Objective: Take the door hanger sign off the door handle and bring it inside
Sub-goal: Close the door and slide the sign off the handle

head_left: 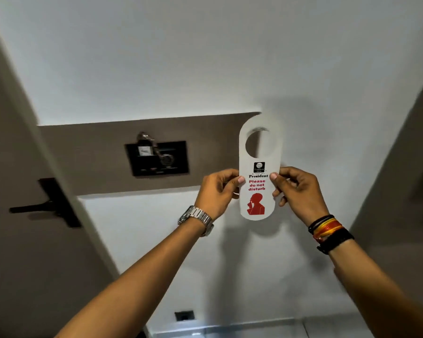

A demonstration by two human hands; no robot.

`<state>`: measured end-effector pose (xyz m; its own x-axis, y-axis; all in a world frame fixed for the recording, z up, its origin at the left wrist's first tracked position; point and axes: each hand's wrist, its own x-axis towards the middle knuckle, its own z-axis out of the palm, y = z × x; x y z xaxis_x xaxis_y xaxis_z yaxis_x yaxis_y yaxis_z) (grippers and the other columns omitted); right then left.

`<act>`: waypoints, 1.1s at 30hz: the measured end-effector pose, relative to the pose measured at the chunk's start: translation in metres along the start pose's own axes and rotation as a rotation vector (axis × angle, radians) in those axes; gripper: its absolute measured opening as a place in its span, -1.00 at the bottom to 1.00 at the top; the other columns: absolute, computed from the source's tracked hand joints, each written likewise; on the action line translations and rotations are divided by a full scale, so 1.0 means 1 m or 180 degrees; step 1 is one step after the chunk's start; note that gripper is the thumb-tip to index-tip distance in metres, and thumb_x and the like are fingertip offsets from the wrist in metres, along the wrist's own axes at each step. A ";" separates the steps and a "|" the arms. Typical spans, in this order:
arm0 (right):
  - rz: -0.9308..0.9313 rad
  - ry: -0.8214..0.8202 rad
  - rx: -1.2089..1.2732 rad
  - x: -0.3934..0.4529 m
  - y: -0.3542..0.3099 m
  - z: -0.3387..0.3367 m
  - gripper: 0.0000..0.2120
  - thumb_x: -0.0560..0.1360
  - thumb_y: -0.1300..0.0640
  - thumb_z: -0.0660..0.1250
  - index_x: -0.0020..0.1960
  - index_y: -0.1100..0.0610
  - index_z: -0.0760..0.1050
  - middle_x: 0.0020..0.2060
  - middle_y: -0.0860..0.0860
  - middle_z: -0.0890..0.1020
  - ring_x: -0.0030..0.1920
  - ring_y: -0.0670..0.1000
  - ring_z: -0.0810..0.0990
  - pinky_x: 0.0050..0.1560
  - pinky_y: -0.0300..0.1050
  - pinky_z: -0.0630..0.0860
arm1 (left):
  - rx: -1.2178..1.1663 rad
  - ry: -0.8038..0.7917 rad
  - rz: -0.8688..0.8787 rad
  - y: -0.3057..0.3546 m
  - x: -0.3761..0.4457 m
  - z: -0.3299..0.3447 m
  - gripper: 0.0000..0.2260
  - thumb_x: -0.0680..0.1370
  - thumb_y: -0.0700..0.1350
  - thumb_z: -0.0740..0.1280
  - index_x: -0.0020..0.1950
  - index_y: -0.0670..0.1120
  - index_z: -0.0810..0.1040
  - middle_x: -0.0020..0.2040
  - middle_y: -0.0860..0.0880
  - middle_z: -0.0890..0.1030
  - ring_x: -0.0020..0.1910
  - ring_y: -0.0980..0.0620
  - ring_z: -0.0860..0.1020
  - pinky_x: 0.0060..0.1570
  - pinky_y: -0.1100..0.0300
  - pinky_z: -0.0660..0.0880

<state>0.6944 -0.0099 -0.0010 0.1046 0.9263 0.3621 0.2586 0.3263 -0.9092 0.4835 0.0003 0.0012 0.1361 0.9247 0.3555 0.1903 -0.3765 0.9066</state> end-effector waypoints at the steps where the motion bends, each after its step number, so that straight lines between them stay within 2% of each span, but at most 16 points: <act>1: 0.0075 0.0035 0.0002 0.000 0.014 -0.026 -0.79 0.57 0.09 0.41 0.15 0.16 0.64 -0.12 0.07 0.73 -0.31 0.02 0.64 -0.38 -0.11 0.60 | -0.0027 -0.0050 -0.0037 -0.002 0.002 0.030 -0.85 0.63 -0.11 0.35 0.07 -0.13 0.69 -0.06 0.00 0.76 -0.12 0.04 0.74 -0.14 0.17 0.68; 5: 0.0452 0.0181 0.0038 -0.007 0.080 -0.127 -0.82 0.56 0.12 0.42 0.11 0.18 0.64 -0.18 0.10 0.72 -0.33 0.00 0.61 -0.41 -0.13 0.57 | -0.0172 -0.0181 -0.0299 -0.026 0.008 0.154 -0.86 0.63 -0.12 0.35 0.10 -0.07 0.70 -0.04 0.01 0.76 -0.12 0.05 0.74 -0.14 0.14 0.69; 8: 0.0744 0.0305 0.0040 -0.021 0.137 -0.189 -0.85 0.57 0.14 0.41 0.07 0.21 0.63 -0.34 0.03 0.69 -0.38 -0.03 0.60 -0.43 -0.16 0.57 | -0.0194 -0.0231 -0.0497 -0.051 0.003 0.240 -0.82 0.62 -0.16 0.36 0.17 -0.09 0.71 0.00 -0.02 0.76 -0.13 0.08 0.74 -0.17 0.20 0.67; 10: 0.0986 0.0355 -0.0068 -0.032 0.173 -0.223 -0.89 0.59 0.18 0.39 0.03 0.22 0.62 -0.39 0.01 0.68 -0.43 -0.05 0.59 -0.45 -0.18 0.57 | -0.0101 -0.0274 -0.0629 -0.070 -0.002 0.291 -0.81 0.61 -0.14 0.37 0.18 -0.07 0.72 0.02 -0.02 0.76 -0.13 0.07 0.74 -0.14 0.13 0.69; 14: 0.1543 0.0583 -0.0070 -0.055 0.240 -0.279 -0.88 0.57 0.13 0.42 0.00 0.19 0.64 -0.24 0.16 0.72 -0.33 0.07 0.68 -0.33 -0.05 0.63 | 0.0064 -0.0623 -0.1043 -0.107 -0.008 0.376 -0.80 0.61 -0.09 0.38 0.19 -0.02 0.72 0.06 -0.03 0.76 -0.07 0.00 0.73 -0.02 -0.03 0.69; 16: 0.1785 0.0770 -0.0057 -0.066 0.269 -0.301 -0.83 0.54 0.10 0.45 0.05 0.19 0.64 -0.15 0.12 0.75 -0.26 0.09 0.73 -0.31 -0.06 0.64 | 0.0108 -0.0858 -0.1212 -0.124 -0.010 0.413 -0.80 0.61 -0.08 0.38 0.19 -0.01 0.72 0.08 -0.03 0.75 -0.05 -0.01 0.73 0.01 -0.05 0.69; 18: 0.2032 0.0964 -0.0034 -0.077 0.294 -0.319 -0.83 0.52 0.09 0.47 0.04 0.16 0.65 -0.12 0.05 0.76 -0.25 0.05 0.75 -0.35 -0.14 0.63 | 0.0192 -0.1035 -0.1355 -0.137 -0.012 0.445 -0.80 0.61 -0.07 0.38 0.18 -0.02 0.72 0.09 -0.04 0.75 -0.03 -0.03 0.72 0.02 -0.06 0.68; 21: 0.2318 0.1130 -0.0096 -0.092 0.332 -0.343 -0.87 0.52 0.08 0.47 -0.01 0.13 0.67 -0.13 0.06 0.76 -0.30 0.01 0.74 -0.39 -0.18 0.62 | 0.0369 -0.1230 -0.1579 -0.156 -0.014 0.490 -0.80 0.61 -0.06 0.38 0.19 -0.03 0.71 0.11 -0.06 0.74 0.01 -0.08 0.71 0.05 -0.06 0.68; 24: 0.2572 0.1300 -0.0052 -0.098 0.364 -0.355 -0.89 0.53 0.11 0.46 -0.02 0.16 0.67 -0.10 0.08 0.75 -0.42 -0.01 0.67 -0.44 -0.20 0.58 | 0.0515 -0.1284 -0.1794 -0.171 -0.014 0.519 -0.73 0.61 -0.07 0.36 0.31 -0.03 0.63 0.14 -0.08 0.72 0.07 -0.11 0.69 0.10 0.00 0.65; 26: 0.2792 0.1408 -0.0009 -0.096 0.385 -0.362 -0.90 0.53 0.14 0.46 -0.04 0.19 0.67 -0.10 0.08 0.74 -0.47 -0.02 0.63 -0.48 -0.21 0.54 | 0.0563 -0.1347 -0.1875 -0.180 -0.014 0.535 -0.66 0.62 -0.07 0.35 0.40 -0.02 0.56 0.19 -0.09 0.70 0.10 -0.12 0.67 0.05 0.11 0.62; 28: 0.2990 0.1432 -0.0115 -0.091 0.401 -0.363 -0.89 0.53 0.15 0.46 -0.02 0.19 0.67 -0.09 0.10 0.74 -0.46 0.02 0.61 -0.46 -0.20 0.51 | 0.0568 -0.1406 -0.1949 -0.187 -0.015 0.545 -0.63 0.63 -0.08 0.34 0.45 -0.01 0.51 0.24 -0.10 0.68 0.12 -0.13 0.67 0.02 0.10 0.60; 30: 0.3165 0.1497 -0.0250 -0.085 0.412 -0.363 -0.91 0.52 0.15 0.47 -0.06 0.19 0.65 -0.13 0.15 0.73 -0.44 0.05 0.58 -0.42 -0.17 0.50 | 0.0594 -0.1385 -0.1978 -0.192 -0.015 0.553 -0.63 0.64 -0.09 0.32 0.46 -0.01 0.50 0.28 -0.10 0.66 0.16 -0.14 0.65 0.08 0.06 0.60; 33: 0.3271 0.1486 -0.0512 -0.078 0.415 -0.362 -0.87 0.52 0.14 0.47 -0.17 0.15 0.59 -0.17 0.21 0.71 -0.36 0.13 0.58 -0.28 -0.03 0.59 | 0.0763 -0.1499 -0.1842 -0.199 -0.016 0.554 -0.64 0.65 -0.05 0.30 0.46 0.04 0.49 0.28 -0.06 0.66 0.16 -0.12 0.66 0.10 0.10 0.59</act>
<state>1.1410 -0.0145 -0.3322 0.6764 0.5695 -0.4671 -0.0392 -0.6054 -0.7950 0.9820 0.0298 -0.3105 0.3392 0.8767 -0.3411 0.5542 0.1068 0.8255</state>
